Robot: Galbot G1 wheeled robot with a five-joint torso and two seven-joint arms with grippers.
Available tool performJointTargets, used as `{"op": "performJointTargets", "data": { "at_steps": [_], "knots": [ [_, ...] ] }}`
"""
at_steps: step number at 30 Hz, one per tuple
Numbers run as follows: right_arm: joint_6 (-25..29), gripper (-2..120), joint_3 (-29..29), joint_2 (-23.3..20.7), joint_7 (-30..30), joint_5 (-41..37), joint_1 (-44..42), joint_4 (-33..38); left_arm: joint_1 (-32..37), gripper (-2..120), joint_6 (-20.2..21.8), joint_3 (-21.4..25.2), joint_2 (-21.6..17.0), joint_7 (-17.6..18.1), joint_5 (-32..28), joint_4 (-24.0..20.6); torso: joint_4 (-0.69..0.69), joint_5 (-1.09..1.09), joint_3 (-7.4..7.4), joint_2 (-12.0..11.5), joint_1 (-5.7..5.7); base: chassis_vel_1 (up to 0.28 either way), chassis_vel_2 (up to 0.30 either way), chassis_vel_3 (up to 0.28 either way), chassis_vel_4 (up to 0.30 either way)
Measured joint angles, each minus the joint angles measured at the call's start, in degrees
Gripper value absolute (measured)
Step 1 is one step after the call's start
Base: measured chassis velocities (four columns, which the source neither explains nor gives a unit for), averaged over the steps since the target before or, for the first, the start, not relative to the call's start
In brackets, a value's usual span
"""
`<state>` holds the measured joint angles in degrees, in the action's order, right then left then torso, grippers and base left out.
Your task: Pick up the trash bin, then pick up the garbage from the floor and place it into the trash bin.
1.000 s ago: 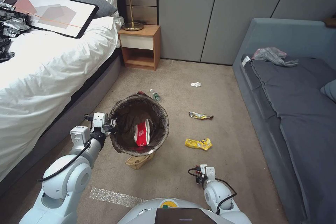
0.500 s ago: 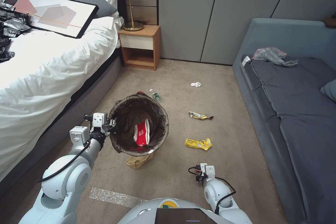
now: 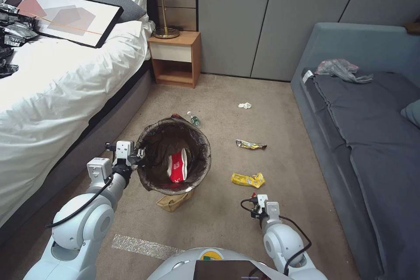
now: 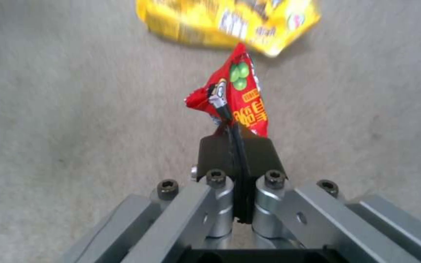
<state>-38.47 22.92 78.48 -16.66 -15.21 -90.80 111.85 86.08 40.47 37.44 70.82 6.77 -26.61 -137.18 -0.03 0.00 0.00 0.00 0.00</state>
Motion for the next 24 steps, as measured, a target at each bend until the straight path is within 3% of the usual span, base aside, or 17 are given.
{"op": "performJointTargets", "data": {
  "at_steps": [7,13,17,18,22,24],
  "knots": [
    [-0.74,0,0.36,-0.2,-1.19,-0.26,-2.48,10.09,-0.03,0,0.06,-0.18,0.06,0.02,0.04,0.04,0.0,0.0,0.0,0.0,0.0,0.0,0.0,0.0,0.0],
    [-3.62,0,0.35,-2.45,-3.61,-10.84,-1.33,21.32,-0.04,0,0.98,-0.47,-0.14,0.45,-0.14,0.12,0.0,0.0,0.0,0.0,0.0,0.0,0.0,0.0,0.0],
    [-3.79,0,0.75,-6.77,-3.84,-17.44,1.1,27.73,0.01,0,1.41,-0.9,-0.2,0.59,-0.15,0.14,0.0,0.0,0.0,0.0,0.0,0.0,0.0,0.0,0.0],
    [-3.81,0,1.21,-10.28,-3.09,-20.23,2.46,30.13,0.0,0,1.54,-1.06,-0.24,0.62,-0.15,0.16,-0.01,0.01,0.0,0.0,0.0,0.0,0.0,0.0,0.0],
    [-3.81,0,1.63,-13.35,-2.35,-22.43,3.71,31.32,0.0,0,1.56,-1.17,-0.25,0.63,-0.14,0.19,-0.01,0.0,0.0,0.0,0.0,0.0,0.0,0.0,0.0],
    [-3.81,0,2.17,-17.54,-1.4,-25.82,5.55,31.97,0.0,0,1.57,-1.35,-0.25,0.64,-0.12,0.26,0.01,0.01,0.0,0.0,0.0,0.0,0.0,0.0,0.0]
  ]
}}
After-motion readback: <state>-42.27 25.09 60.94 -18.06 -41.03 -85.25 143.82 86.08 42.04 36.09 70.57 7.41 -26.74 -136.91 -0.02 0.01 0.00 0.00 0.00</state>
